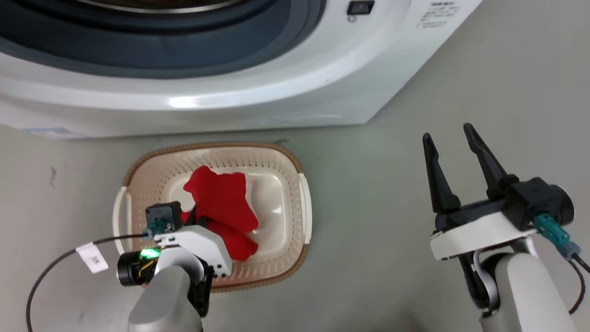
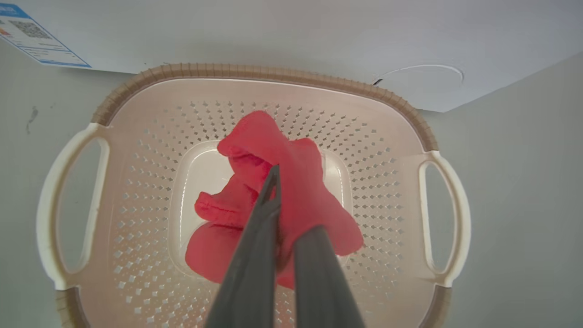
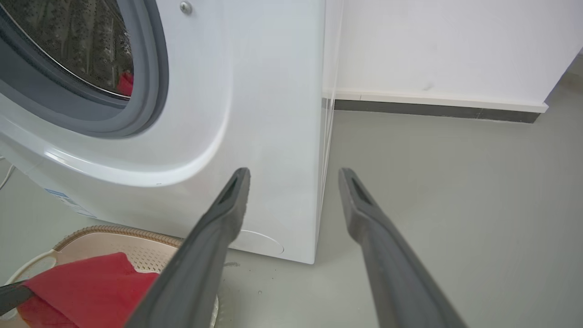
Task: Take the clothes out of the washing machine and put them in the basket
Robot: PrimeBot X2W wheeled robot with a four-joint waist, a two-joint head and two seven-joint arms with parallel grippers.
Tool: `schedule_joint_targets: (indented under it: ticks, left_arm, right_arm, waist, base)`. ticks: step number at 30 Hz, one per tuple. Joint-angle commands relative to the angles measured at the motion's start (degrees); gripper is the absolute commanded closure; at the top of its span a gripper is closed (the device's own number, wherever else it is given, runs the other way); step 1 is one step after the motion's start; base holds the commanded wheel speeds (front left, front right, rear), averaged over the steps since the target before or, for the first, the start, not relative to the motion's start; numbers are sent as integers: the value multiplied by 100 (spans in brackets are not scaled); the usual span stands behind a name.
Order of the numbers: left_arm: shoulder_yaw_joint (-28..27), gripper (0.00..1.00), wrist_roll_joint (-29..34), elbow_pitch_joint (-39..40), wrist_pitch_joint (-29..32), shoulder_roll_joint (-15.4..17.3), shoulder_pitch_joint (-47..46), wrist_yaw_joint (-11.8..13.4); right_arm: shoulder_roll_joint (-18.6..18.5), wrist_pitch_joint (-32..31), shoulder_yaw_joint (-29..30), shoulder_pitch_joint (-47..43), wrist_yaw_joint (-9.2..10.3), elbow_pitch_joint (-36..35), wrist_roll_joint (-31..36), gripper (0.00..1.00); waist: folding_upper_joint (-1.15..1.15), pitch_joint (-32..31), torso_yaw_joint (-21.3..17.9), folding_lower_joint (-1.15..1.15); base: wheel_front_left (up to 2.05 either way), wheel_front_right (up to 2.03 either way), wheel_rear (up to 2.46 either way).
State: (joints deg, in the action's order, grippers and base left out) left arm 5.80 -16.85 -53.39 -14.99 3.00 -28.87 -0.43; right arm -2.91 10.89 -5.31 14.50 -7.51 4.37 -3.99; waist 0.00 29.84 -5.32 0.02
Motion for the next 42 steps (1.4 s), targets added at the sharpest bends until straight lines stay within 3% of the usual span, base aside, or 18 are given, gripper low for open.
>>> schedule_joint_targets:
  ticks: [1, 11, 12, 13, 14, 25, 32, 42]
  left_arm:
    - [-59, 100, -33, -269, -21, 27, -262, 20]
    - [-362, 100, -166, -1052, -22, 189, -732, 136]
    - [-385, 87, -165, -1033, -22, 202, -745, 139]
    - [-410, 66, -167, -1009, -22, 222, -739, 131]
    - [-457, 0, -196, -1016, -22, 234, -717, 108]
    - [-714, 0, -35, -341, -22, 146, 36, -49]
    - [-858, 0, 234, 659, -23, 49, 795, -129]
    - [-714, 0, 518, 2568, -23, -15, 1615, -129]
  right_arm:
    - [4, 61, -47, 182, 4, 43, -18, 0]
    - [4, 240, -219, 511, 4, 253, -125, 0]
    - [4, 251, -221, 524, 4, 287, -132, 0]
    - [4, 276, -224, 542, 4, 315, -139, 0]
    - [4, 289, -227, 561, 4, 359, -145, 0]
    - [4, 385, -138, 300, 4, 765, -49, 0]
    - [3, 296, 29, -113, 4, 721, 50, 0]
    - [4, 55, 374, -621, 4, 317, 160, 0]
  waist:
    - [0, 504, -138, -2]
    - [0, 1083, -380, -2]
    - [0, 1096, -387, -2]
    - [0, 1099, -391, -2]
    - [0, 1085, -393, -2]
    - [0, -148, -217, -2]
    - [0, -1056, -21, -2]
    - [0, -1781, 215, -2]
  base:
    - [0, 0, 0]
    - [0, 0, 0]
    - [0, 0, 0]
    - [0, 0, 0]
    - [0, 0, 0]
    - [0, 0, 0]
    - [0, 0, 0]
    - [0, 0, 0]
